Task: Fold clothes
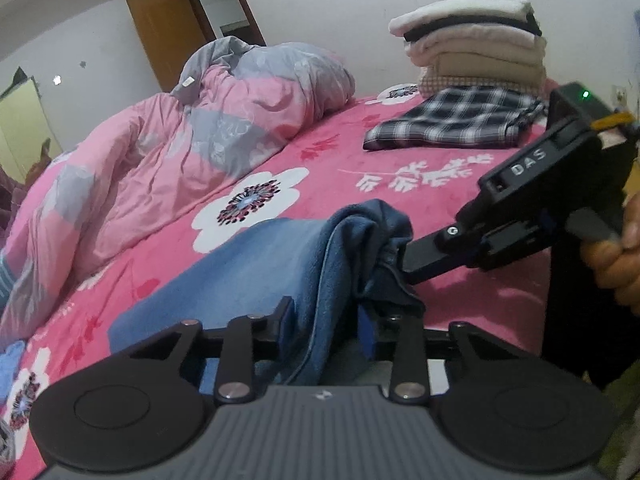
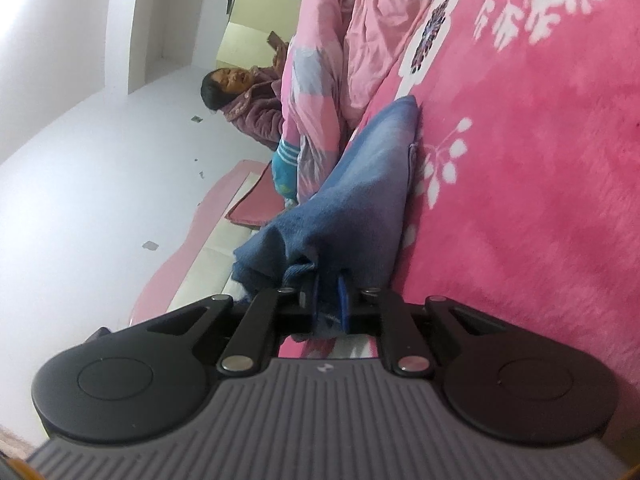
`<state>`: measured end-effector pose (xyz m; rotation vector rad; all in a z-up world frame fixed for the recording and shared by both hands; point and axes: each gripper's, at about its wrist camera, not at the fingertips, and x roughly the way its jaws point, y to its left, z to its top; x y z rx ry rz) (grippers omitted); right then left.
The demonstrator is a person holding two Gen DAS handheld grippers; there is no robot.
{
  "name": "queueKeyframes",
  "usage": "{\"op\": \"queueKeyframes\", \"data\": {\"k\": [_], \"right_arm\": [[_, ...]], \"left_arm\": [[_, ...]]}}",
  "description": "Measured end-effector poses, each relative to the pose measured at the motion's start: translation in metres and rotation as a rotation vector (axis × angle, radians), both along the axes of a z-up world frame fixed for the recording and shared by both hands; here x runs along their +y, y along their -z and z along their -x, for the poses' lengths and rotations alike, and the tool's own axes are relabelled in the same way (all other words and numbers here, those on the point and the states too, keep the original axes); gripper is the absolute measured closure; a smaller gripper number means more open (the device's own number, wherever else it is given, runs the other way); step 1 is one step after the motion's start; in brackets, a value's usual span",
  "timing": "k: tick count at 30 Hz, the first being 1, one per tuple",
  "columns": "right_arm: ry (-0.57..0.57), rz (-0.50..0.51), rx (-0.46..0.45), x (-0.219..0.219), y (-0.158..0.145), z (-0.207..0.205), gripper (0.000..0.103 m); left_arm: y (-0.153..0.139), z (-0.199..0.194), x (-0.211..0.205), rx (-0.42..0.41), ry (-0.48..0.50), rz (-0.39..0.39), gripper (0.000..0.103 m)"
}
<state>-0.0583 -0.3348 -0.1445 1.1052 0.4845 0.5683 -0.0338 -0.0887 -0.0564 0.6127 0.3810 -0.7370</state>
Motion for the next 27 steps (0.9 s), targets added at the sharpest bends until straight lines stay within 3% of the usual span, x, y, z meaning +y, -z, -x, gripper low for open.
{"op": "queueKeyframes", "data": {"k": [7,10,12,17,21,27], "right_arm": [[-0.018,0.028,-0.012,0.000,-0.005,0.007,0.093],[-0.029,0.043,-0.024,0.002,-0.008,0.005,0.093],[-0.036,0.052,-0.030,0.004,-0.011,0.004,0.093],[-0.047,0.062,-0.041,0.010,-0.018,-0.006,0.093],[-0.019,0.029,-0.020,0.019,-0.012,-0.025,0.098],[0.086,-0.054,0.007,0.030,0.006,-0.028,0.102]], "left_arm": [[0.003,0.001,0.001,-0.043,-0.003,-0.054,0.069],[0.005,-0.005,-0.004,-0.067,-0.043,-0.058,0.080],[0.004,-0.007,-0.007,-0.079,-0.064,-0.021,0.093],[-0.005,-0.003,-0.004,-0.117,-0.079,0.083,0.096],[-0.012,0.007,0.001,-0.147,-0.058,0.116,0.097],[0.020,0.013,-0.003,-0.161,-0.010,0.013,0.097]]}}
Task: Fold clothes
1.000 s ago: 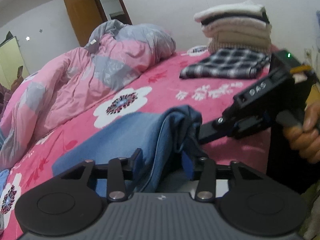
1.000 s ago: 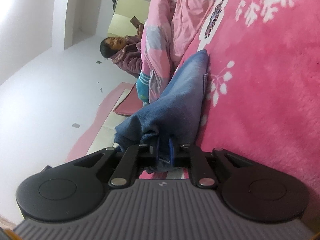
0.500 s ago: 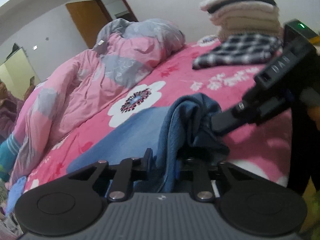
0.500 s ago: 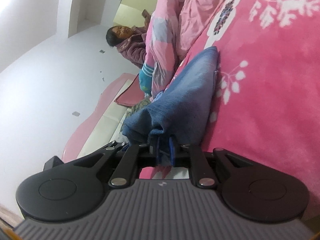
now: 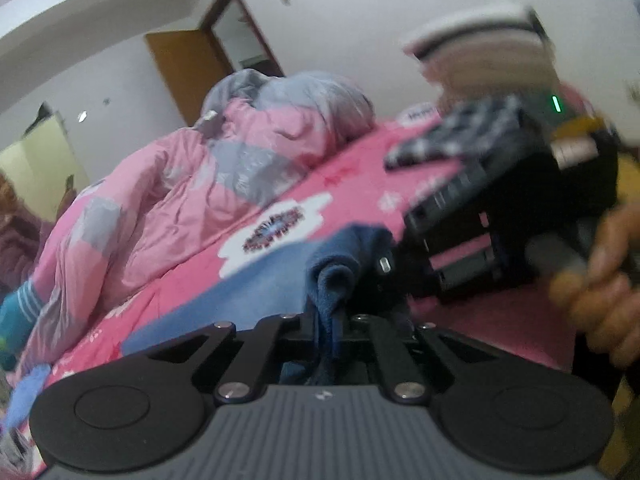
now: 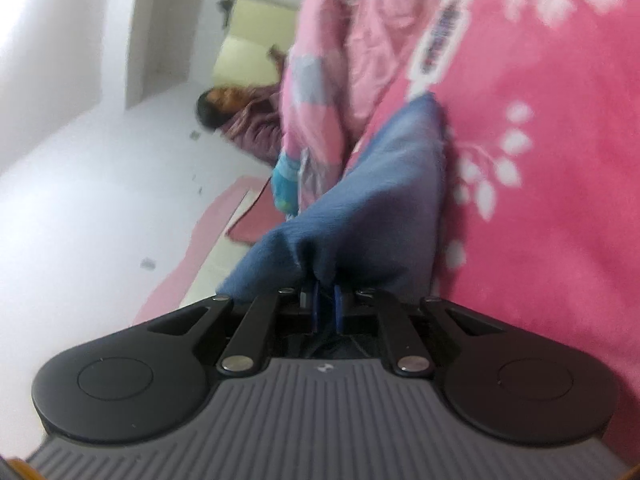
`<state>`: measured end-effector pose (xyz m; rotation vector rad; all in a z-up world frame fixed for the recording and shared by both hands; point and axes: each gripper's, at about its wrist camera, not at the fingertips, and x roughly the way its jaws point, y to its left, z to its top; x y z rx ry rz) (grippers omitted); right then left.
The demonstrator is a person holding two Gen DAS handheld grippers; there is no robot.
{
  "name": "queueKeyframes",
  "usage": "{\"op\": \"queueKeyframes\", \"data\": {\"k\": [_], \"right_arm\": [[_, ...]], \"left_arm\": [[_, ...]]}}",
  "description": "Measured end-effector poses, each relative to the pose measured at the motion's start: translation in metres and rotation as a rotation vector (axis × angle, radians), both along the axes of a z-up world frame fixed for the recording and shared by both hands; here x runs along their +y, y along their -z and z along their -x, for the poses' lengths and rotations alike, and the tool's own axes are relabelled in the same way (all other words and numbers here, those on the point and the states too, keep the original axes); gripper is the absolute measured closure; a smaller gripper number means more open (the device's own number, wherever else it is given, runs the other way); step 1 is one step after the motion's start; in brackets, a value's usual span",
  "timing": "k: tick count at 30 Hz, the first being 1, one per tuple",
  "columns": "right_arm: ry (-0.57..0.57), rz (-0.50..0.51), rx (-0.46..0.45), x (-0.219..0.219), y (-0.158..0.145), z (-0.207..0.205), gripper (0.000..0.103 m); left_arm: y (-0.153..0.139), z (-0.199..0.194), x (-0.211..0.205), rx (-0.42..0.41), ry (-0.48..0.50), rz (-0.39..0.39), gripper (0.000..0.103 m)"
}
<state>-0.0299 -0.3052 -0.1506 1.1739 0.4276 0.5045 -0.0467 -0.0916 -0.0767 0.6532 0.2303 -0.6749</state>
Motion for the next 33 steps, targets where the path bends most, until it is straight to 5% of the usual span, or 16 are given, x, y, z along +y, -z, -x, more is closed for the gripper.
{"op": "queueKeyframes", "data": {"k": [7,12,17,20,22,26,29,31,33], "right_arm": [[0.063,0.042,0.041,-0.038,-0.004,0.035,0.094],[0.190,0.307,-0.040,-0.054,-0.053,0.053,0.093],[0.106,0.604,-0.253,-0.009,-0.101,0.034,0.093],[0.000,0.777,-0.257,0.021,-0.093,0.023,0.094],[-0.036,0.904,-0.226,0.030,-0.071,0.026,0.095],[-0.019,0.796,-0.196,0.013,-0.052,0.031,0.097],[-0.006,0.816,-0.206,0.019,-0.051,0.029,0.097],[0.002,0.812,-0.212,0.020,-0.051,0.030,0.097],[0.011,0.785,-0.207,0.020,-0.048,0.027,0.097]], "left_arm": [[0.013,0.006,0.000,-0.024,0.021,-0.017,0.096],[0.020,0.008,0.000,-0.054,0.031,-0.033,0.096],[0.030,0.017,-0.005,-0.148,0.050,-0.108,0.094],[0.030,0.016,-0.005,-0.117,0.043,-0.097,0.090],[0.027,0.018,0.001,-0.084,0.029,-0.066,0.083],[0.004,0.021,0.029,0.051,-0.032,0.084,0.079],[-0.023,0.021,0.055,0.156,-0.070,0.296,0.077],[-0.035,0.015,0.061,0.193,-0.074,0.409,0.071],[-0.039,0.009,0.052,0.182,-0.059,0.433,0.064]]}}
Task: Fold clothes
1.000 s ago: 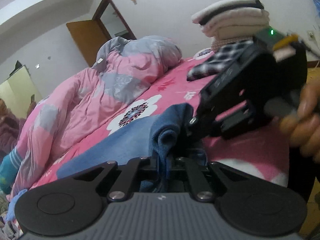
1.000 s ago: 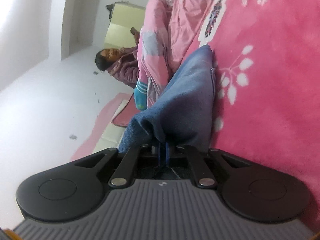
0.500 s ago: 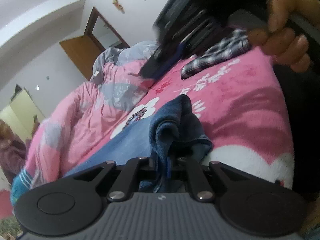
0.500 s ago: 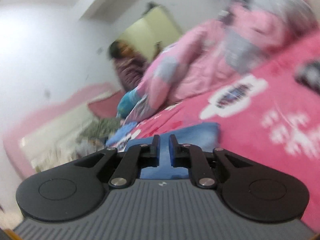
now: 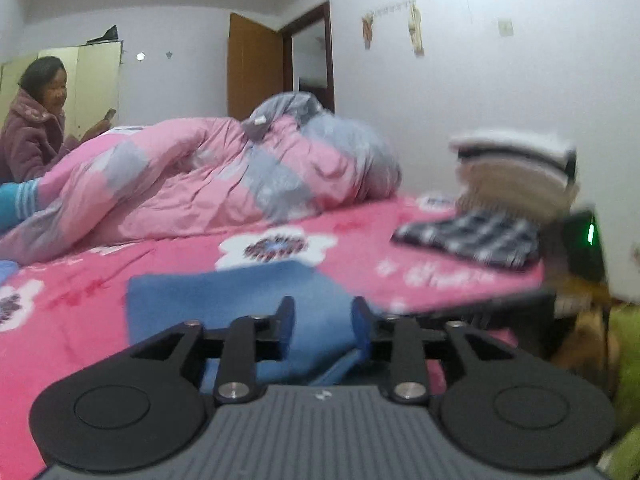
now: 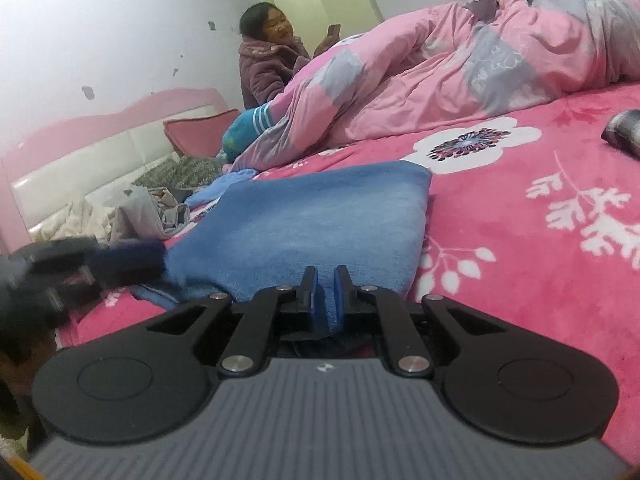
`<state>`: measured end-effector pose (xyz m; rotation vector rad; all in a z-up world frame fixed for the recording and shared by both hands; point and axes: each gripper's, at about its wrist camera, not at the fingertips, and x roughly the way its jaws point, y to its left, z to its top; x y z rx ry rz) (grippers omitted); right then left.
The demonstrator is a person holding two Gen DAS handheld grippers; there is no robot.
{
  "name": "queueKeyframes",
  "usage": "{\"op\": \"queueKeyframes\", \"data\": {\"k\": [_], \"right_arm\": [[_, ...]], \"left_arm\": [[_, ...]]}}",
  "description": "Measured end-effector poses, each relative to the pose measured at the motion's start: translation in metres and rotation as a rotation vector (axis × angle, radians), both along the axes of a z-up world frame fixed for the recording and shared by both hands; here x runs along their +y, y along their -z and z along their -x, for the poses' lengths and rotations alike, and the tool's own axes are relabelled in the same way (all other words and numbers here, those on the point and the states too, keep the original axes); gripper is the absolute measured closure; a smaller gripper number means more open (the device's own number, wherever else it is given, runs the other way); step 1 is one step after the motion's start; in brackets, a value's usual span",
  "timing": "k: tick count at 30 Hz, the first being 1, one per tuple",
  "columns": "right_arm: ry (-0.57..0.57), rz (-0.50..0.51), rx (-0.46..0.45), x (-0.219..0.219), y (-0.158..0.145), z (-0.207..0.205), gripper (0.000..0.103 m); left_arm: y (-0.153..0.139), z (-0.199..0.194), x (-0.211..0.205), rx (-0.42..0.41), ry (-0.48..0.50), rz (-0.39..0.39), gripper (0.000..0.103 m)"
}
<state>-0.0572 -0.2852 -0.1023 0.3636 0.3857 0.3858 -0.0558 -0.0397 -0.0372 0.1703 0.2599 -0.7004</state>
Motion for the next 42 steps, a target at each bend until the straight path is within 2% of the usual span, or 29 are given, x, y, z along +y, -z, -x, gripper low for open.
{"op": "queueKeyframes", "data": {"k": [2,5,8,10,14,16,17,19,20,22,25,27,30,32,35,38,40,42], "right_arm": [[0.007,0.003,-0.004,0.002,0.000,0.000,0.097],[0.014,0.018,-0.007,0.003,-0.001,0.003,0.097],[0.037,0.009,0.022,-0.009,-0.018,0.006,0.096],[0.067,0.027,0.034,-0.019,-0.036,0.008,0.091],[0.085,0.122,-0.043,-0.022,-0.077,0.015,0.091],[0.039,0.173,-0.006,-0.011,-0.072,0.009,0.091],[0.024,0.193,0.036,-0.005,-0.057,0.003,0.092],[0.012,0.224,0.115,0.006,-0.019,-0.009,0.091],[0.010,0.223,0.132,0.007,-0.012,-0.011,0.091],[0.025,0.226,0.153,0.003,-0.032,-0.012,0.091],[0.061,0.264,0.083,0.002,-0.074,0.000,0.090],[0.032,0.308,0.049,0.010,-0.083,0.002,0.090],[-0.029,0.382,0.163,0.028,-0.034,-0.021,0.091],[-0.026,0.366,0.128,0.026,-0.017,-0.020,0.091],[-0.002,0.295,0.175,0.018,-0.038,-0.019,0.089],[0.015,0.353,0.067,0.025,-0.072,0.003,0.089],[-0.011,0.358,0.061,0.030,-0.072,0.006,0.090],[-0.039,0.386,0.121,0.037,-0.046,-0.010,0.090]], "left_arm": [[0.009,-0.006,-0.020,-0.012,0.023,-0.044,0.062],[0.038,-0.016,-0.042,0.030,0.031,-0.162,0.063],[0.048,-0.013,-0.040,0.022,0.029,-0.173,0.063],[0.048,-0.014,-0.037,0.034,0.027,-0.160,0.062],[0.053,-0.007,-0.038,0.013,0.010,-0.167,0.062],[0.054,-0.005,-0.040,0.012,0.003,-0.167,0.062],[0.056,-0.007,-0.042,0.027,0.005,-0.175,0.060],[0.059,-0.003,-0.046,-0.003,-0.001,-0.200,0.060],[0.059,-0.001,-0.046,-0.015,-0.003,-0.207,0.061],[0.058,0.001,-0.045,-0.022,-0.003,-0.214,0.062],[0.059,-0.001,-0.044,-0.015,-0.003,-0.194,0.061],[0.060,-0.001,-0.045,-0.017,-0.007,-0.197,0.061],[0.063,0.001,-0.047,-0.024,-0.008,-0.214,0.060],[0.064,0.005,-0.046,-0.048,-0.005,-0.221,0.060],[0.060,0.001,-0.035,-0.013,0.000,-0.161,0.060],[0.060,-0.002,-0.028,0.019,0.002,-0.108,0.060],[0.060,-0.002,-0.027,0.022,0.001,-0.100,0.060],[0.060,-0.006,-0.023,0.054,0.007,-0.086,0.062]]}}
